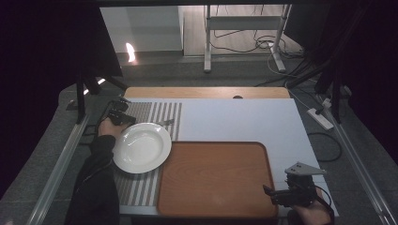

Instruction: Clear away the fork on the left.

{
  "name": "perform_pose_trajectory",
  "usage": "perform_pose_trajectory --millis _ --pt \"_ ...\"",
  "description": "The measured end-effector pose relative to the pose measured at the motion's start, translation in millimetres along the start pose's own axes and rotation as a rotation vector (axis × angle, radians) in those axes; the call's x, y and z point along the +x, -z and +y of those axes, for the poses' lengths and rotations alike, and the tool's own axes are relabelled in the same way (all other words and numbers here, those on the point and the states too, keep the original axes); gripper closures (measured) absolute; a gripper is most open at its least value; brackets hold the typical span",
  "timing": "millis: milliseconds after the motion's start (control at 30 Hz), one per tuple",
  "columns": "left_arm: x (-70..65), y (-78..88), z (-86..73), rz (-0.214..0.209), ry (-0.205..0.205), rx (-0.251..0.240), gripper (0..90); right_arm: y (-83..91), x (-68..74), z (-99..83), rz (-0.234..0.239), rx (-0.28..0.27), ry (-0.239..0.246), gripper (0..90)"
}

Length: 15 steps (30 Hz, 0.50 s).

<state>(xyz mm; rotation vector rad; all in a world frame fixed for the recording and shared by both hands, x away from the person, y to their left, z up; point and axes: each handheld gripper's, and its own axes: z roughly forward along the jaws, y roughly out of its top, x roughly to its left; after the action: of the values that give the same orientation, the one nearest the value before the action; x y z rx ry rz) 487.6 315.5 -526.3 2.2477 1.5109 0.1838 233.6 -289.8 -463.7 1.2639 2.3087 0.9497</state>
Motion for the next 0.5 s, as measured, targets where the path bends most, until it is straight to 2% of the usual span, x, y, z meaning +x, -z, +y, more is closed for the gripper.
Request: perform_pose_trajectory --millis 167,333,433,500 --pt "-5.3 5.7 -4.7 -0.005 -0.049 0.06 89.2 0.0 0.3 0.0 0.001 -0.001 0.003 0.0" --pt "-10.8 9.2 -8.2 -0.004 -0.093 0.096 89.2 -0.1 0.5 0.4 0.0 0.003 0.009 0.0" --pt "-10.8 10.9 -9.3 0.011 -0.103 0.112 89.3 -0.3 0.5 0.5 0.001 0.003 0.01 0.0" --pt "-7.8 11.2 -11.7 -0.01 -0.09 0.104 89.3 -0.4 0.6 0.6 0.002 0.004 0.011 0.0"
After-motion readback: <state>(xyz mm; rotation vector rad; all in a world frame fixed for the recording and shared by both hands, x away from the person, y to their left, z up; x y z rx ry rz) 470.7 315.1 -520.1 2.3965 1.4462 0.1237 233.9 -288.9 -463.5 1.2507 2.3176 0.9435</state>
